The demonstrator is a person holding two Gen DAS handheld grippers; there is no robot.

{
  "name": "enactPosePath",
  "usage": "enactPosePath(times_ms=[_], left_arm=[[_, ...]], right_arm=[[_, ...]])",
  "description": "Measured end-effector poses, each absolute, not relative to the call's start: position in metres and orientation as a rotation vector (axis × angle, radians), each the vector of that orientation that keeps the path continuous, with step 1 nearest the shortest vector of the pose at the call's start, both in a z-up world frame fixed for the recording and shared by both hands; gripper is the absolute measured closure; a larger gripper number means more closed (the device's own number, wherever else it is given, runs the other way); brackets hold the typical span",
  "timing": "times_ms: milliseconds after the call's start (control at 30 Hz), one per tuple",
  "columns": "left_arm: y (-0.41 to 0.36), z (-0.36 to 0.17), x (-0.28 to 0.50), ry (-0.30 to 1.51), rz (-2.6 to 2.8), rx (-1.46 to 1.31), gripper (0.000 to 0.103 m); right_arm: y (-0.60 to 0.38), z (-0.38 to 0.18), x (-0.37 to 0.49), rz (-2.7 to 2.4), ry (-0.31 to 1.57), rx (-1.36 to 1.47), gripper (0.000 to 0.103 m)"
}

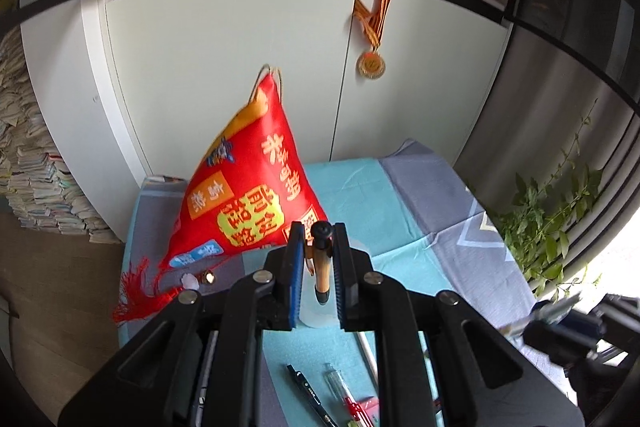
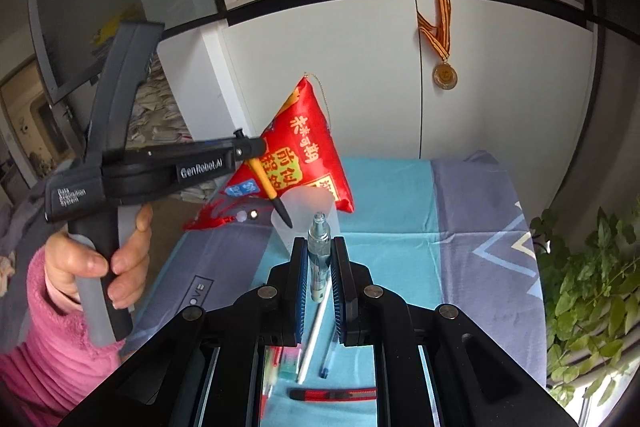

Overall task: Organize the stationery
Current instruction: 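Lower the yellow pen into the frosted cup with the left tool while the right tool carries the clear pen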

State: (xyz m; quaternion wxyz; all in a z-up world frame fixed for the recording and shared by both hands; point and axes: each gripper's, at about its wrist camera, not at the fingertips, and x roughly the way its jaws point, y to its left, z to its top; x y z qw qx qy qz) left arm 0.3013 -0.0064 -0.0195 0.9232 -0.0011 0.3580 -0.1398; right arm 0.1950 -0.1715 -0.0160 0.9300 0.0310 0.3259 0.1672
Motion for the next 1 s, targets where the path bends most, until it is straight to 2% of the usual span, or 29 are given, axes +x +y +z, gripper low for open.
enactPosePath(times_ms=[767, 867, 933, 1000], left_arm=[[-0.002, -0.054, 0.304, 0.827, -0.317, -0.022, 0.091], [0.006, -0.049, 0.297, 0.813, -0.315, -0.044, 0.086], [0.014, -0.043, 0.287, 0.777, -0.3, -0.053, 0.073], [0.022, -0.037, 0.275, 0.739, -0.273, -0.054, 0.065]], right_arm=[[-0.142, -0.001, 0.253, 0.321, 0.614, 0.074, 0.091], [-0.136, -0.004, 0.257, 0.326, 0.621, 0.061, 0.091], [-0.133, -0.005, 0.259, 0.325, 0.624, 0.054, 0.091], [-0.13, -0.008, 0.263, 0.321, 0.626, 0.046, 0.091]])
